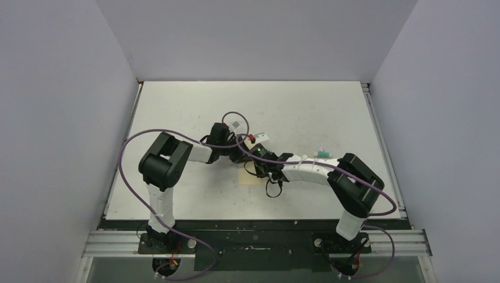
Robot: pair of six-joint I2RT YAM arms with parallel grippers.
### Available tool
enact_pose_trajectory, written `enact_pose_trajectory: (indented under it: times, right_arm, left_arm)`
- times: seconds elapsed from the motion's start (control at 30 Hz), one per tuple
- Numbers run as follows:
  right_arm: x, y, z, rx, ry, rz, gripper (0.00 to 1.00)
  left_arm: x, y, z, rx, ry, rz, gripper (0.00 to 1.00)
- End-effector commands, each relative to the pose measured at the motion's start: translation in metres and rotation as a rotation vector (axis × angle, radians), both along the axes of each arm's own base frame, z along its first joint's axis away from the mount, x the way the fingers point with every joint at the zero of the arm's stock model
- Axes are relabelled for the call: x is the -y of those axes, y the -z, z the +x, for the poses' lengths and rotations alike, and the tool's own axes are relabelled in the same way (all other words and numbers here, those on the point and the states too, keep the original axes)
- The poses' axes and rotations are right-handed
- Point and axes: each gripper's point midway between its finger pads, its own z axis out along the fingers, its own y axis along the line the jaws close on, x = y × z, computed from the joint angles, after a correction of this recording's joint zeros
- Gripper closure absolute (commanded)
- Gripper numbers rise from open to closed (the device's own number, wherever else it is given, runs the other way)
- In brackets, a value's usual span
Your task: Place the letter into the envelope and seal it
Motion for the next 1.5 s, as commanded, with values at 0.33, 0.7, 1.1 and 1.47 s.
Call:
enact_pose_trajectory:
  times: [0.33,0.7,1.1,1.47]
  right_arm:
    - [-0.020,-0.022,0.032,0.098,-0.002,0.055,0.82]
    - [-0.021,0.003,0.038,0.049,0.000,0.041,0.85]
    - [-0.015,0.028,0.039,0.036,-0.007,-0.027,0.87]
    - [0.011,0.032,-0.028,-0.132,-0.065,-0.053,0.93]
  left_arm:
    - [-0.020,0.040,-0.022,-0.269,-0.125,0.035,0.98]
    - [-0.026,0.048,-0.022,-0.282,-0.152,0.076,1.00]
    - [-0.026,0.052,-0.029,-0.322,-0.160,0.060,1.00]
    - [-0.027,0.050,-0.019,-0.303,-0.175,0.066,1.00]
